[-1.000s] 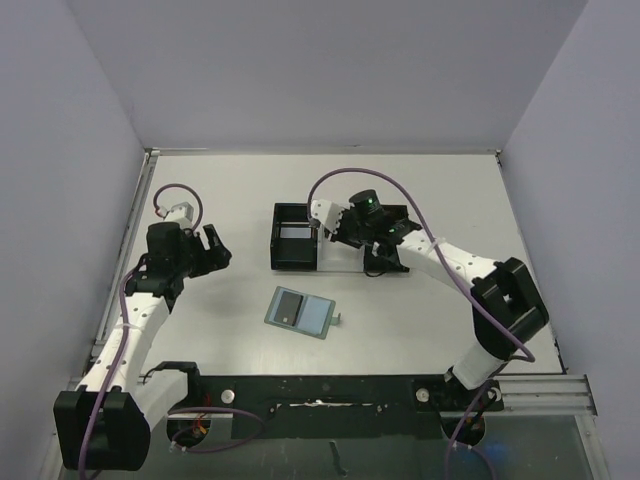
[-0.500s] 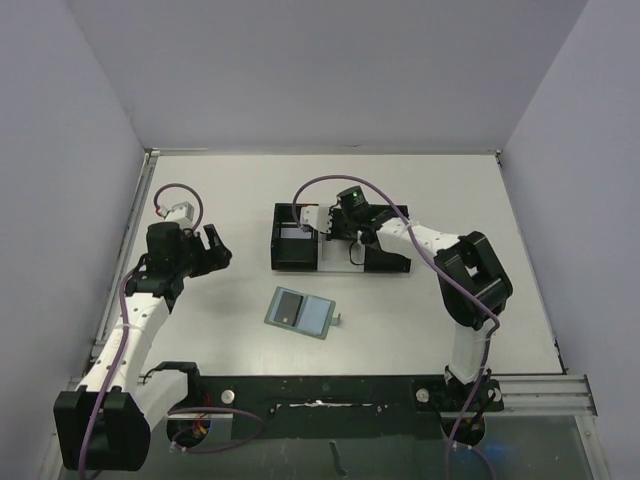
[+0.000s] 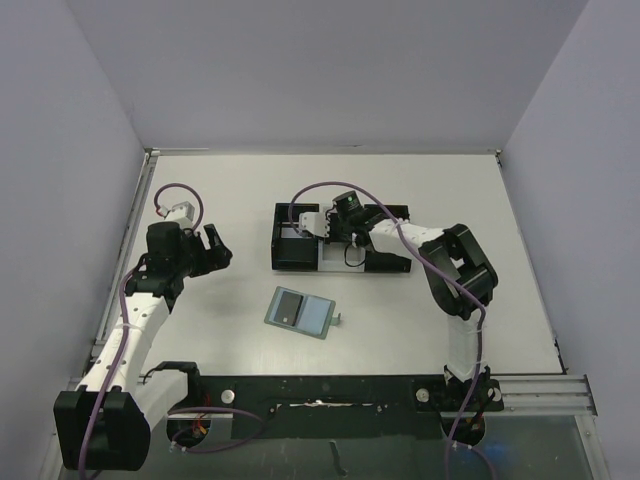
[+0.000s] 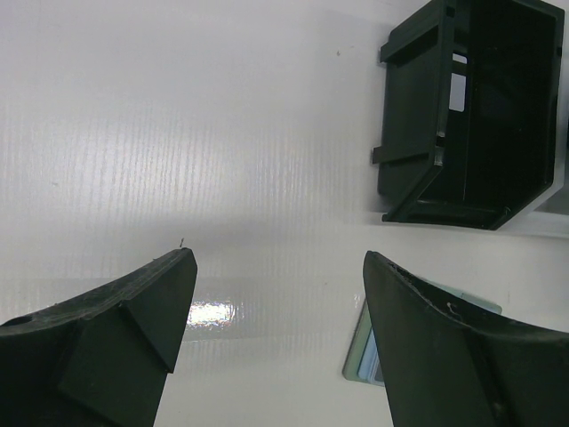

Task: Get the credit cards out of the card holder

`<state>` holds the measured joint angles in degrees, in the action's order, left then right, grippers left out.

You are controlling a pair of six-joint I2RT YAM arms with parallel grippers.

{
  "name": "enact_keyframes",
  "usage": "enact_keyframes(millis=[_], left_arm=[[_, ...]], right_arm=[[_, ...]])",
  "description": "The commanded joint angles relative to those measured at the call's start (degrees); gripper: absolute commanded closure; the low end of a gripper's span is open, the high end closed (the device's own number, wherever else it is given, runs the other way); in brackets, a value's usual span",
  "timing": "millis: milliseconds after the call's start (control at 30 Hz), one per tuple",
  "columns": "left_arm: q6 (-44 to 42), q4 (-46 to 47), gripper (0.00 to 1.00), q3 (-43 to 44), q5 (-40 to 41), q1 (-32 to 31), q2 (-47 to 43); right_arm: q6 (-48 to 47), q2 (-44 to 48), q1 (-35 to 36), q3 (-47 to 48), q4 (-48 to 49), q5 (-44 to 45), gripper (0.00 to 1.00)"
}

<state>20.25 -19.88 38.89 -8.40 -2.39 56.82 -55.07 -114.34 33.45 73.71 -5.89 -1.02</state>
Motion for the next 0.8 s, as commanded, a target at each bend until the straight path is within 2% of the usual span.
enact_keyframes(millis=[0,133,333,533,767], left_arm=[[-1.35,3.07,0.24,1.07,-1.00,0.37,-0.24],[-1.44,3.12,0.24,1.07,-1.68,0.38,0.45],[-1.53,2.96,0.24,1.22,-2.18,0.37,1.02],[-1.64,2.88,0.24,1.18,-2.82,0.37,1.72],[-1.75,2.60,0.24,1.40,-3.35,0.37,2.29]], right_arm=[[1.65,0.80,-0.20,1.17,1.89,0.25,0.75],[3.86,1.05,-0.61,1.61,1.60,-0.78,0.64],[6.04,1.85,-1.18,2.13,1.25,-2.02,0.61],[7.61,2.93,-1.95,2.27,2.00,-3.14,0.50],[9.71,4.21,-2.73,2.15,2.68,-3.65,0.46]])
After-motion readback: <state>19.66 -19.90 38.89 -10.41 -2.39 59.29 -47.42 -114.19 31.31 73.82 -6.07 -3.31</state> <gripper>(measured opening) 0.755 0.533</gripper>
